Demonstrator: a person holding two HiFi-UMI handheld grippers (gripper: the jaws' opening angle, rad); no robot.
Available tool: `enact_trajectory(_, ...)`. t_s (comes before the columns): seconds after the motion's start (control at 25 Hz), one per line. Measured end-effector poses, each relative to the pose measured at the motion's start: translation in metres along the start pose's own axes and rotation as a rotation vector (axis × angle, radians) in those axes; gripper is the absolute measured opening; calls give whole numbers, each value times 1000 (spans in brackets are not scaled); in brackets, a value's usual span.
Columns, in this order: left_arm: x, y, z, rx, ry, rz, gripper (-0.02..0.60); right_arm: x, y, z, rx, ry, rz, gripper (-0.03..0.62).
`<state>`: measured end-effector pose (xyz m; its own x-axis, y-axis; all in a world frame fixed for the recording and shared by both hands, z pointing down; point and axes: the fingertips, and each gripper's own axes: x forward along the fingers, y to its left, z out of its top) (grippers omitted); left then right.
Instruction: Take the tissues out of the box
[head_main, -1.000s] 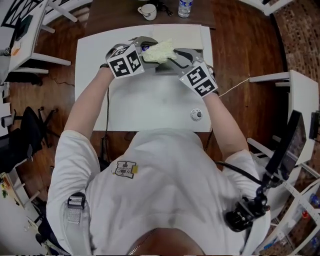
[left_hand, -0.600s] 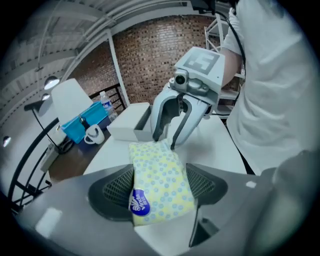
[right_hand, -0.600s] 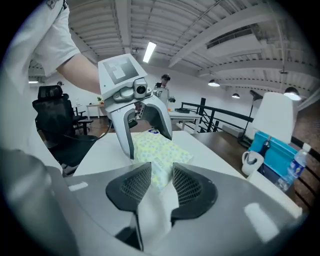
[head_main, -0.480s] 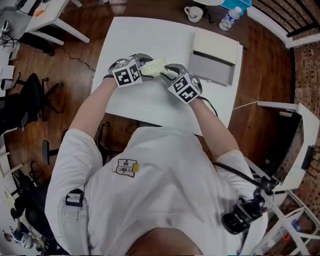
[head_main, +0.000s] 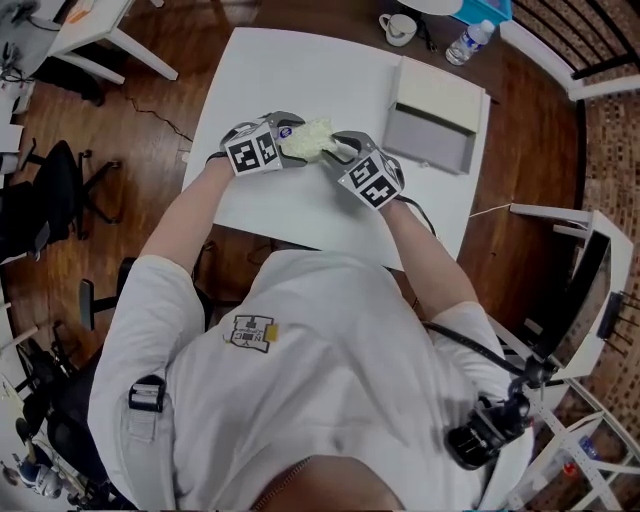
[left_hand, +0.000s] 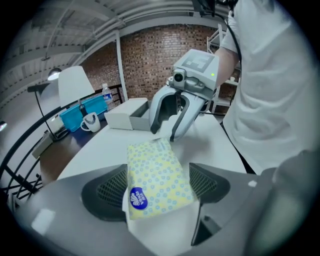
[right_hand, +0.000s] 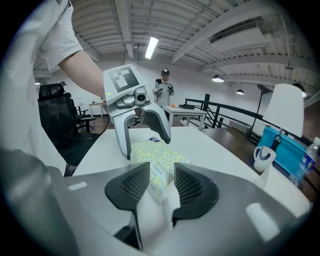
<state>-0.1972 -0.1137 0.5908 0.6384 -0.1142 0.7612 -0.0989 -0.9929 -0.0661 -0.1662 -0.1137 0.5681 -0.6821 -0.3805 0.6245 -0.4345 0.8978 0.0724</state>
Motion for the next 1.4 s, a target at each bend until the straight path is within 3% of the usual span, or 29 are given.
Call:
enact_trajectory(0.12, -29, 6, 12, 26, -47, 46, 399, -21, -1, 9, 3, -59, -22, 146)
enact_trajectory(0.24, -66, 2, 37, 7, -173, 133, 375, -45, 9, 10, 42, -101, -27, 146)
enact_trajectory(0.32, -77, -23, 56, -16, -265, 158, 229, -58, 23, 3, 72, -116, -18, 144)
enact_trajectory(0.48, -48, -90, 68, -128, -377, 112, 87, -77, 54, -26, 135, -106, -1, 137)
enact_trajectory(0.64, -2, -133, 51, -238, -359, 43, 35, -84, 77, -60, 188, -67, 17, 132)
enact_trajectory(0.84, 29, -152, 35, -274, -287, 11, 0, -81, 93, -90, 236, -28, 21, 113)
enact_trajectory(1.08, 62, -169, 13, -328, -212, -9, 0, -78, 86, -108, 326, -9, -16, 12)
enact_trajectory(1.4, 66, -175, 13, -239, -151, 18, 0, -77, 88, -119, 355, 19, -33, 0)
